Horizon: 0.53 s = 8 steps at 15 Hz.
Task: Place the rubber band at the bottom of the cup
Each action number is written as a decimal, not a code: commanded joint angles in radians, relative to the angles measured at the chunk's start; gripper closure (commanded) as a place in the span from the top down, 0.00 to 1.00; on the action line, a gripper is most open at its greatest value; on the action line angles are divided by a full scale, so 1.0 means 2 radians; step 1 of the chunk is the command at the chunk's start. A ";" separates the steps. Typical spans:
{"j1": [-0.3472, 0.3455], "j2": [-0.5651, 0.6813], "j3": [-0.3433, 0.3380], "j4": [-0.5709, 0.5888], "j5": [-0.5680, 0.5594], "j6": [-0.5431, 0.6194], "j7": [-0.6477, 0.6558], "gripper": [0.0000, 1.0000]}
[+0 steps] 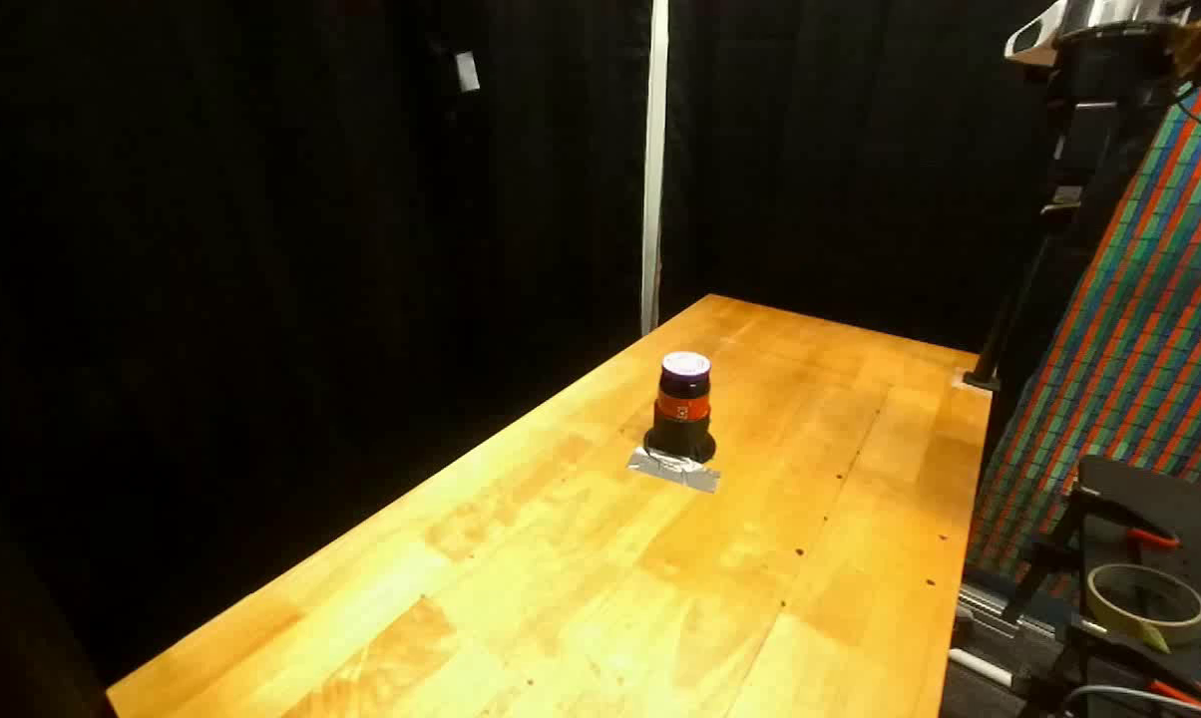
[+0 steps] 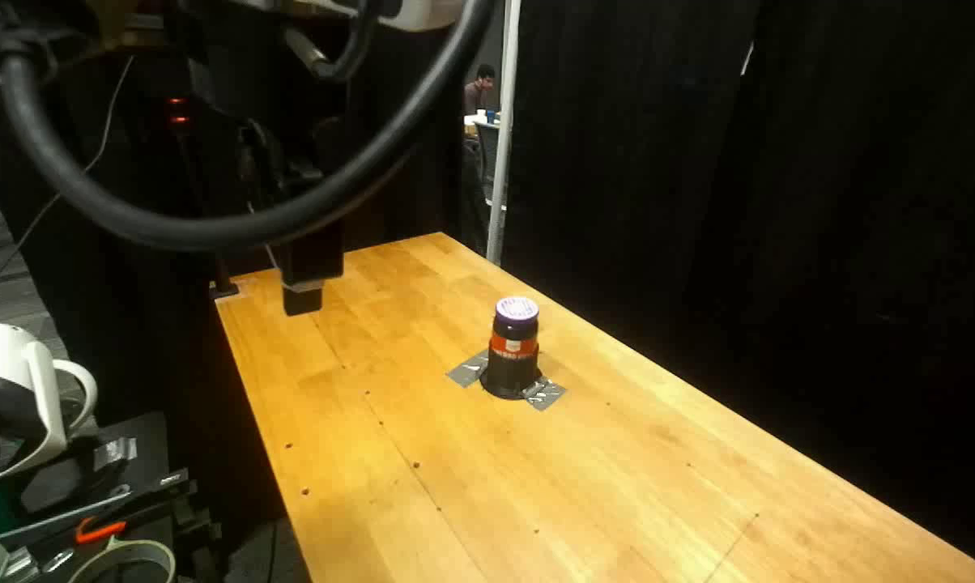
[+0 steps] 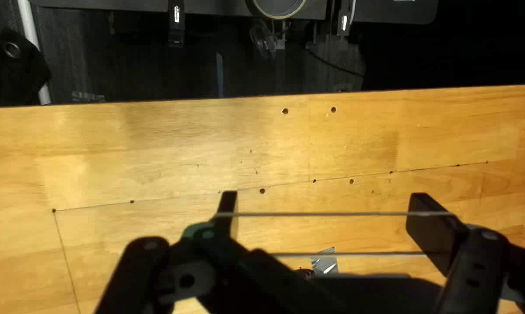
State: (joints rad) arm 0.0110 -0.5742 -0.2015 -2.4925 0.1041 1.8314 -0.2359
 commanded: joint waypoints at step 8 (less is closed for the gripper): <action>0.001 0.080 0.004 0.046 0.011 0.015 -0.022 1.00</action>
State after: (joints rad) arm 0.0106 -0.5591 -0.2011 -2.4802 0.1042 1.8341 -0.2402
